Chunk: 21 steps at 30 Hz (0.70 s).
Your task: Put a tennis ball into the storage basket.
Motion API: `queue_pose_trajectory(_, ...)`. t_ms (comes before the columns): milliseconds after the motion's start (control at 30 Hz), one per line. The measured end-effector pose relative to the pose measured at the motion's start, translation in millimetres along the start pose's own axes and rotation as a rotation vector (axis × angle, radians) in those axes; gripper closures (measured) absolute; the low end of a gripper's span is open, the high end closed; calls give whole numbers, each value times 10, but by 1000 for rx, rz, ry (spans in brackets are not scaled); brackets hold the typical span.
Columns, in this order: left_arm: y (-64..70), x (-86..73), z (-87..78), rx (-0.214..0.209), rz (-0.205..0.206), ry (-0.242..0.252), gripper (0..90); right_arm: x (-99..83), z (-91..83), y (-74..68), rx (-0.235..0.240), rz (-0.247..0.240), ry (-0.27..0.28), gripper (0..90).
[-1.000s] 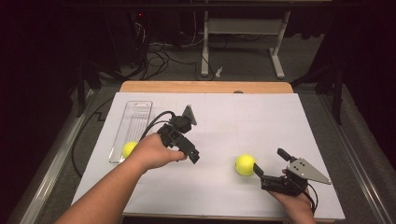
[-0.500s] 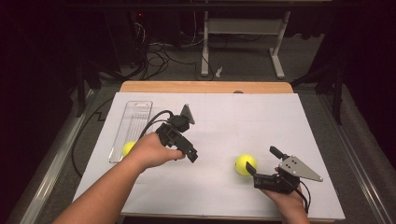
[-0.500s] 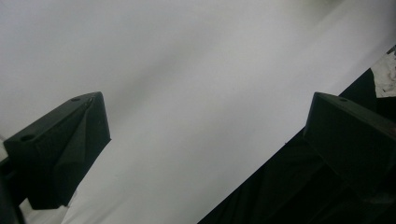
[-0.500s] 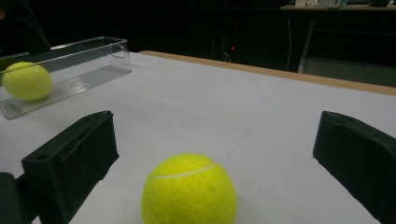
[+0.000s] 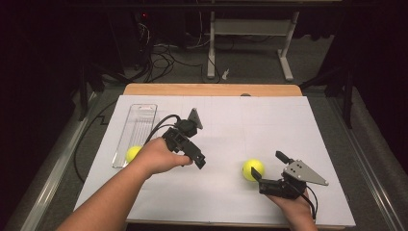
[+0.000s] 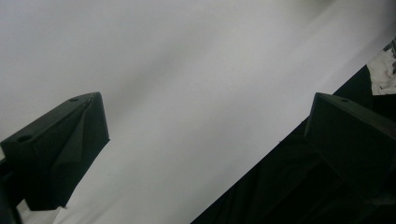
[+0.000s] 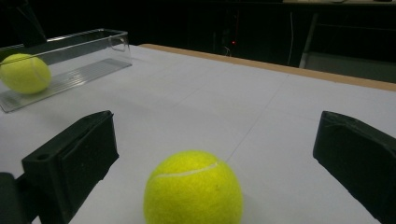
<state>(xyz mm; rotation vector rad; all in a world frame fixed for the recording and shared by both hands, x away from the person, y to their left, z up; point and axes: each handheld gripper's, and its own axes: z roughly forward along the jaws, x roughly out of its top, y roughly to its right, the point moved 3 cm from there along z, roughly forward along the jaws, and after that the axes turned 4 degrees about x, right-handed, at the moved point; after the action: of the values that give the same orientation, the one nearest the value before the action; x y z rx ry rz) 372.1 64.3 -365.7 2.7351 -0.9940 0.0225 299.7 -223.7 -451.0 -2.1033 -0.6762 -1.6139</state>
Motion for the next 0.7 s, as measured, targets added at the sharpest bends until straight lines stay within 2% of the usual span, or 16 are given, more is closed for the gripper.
queue_pose_trajectory(167,1,6,-18,1,5,-1,6,-11,7,12,2,3,-14,5)
queue_pose_trajectory(400,31,-21,-8,16,6,9,6,-51,57,-15,14,-3,-58,5)
queue_pose_trajectory(700,10,-34,-32,10,4,9,6,-106,146,-32,42,4,-127,5)
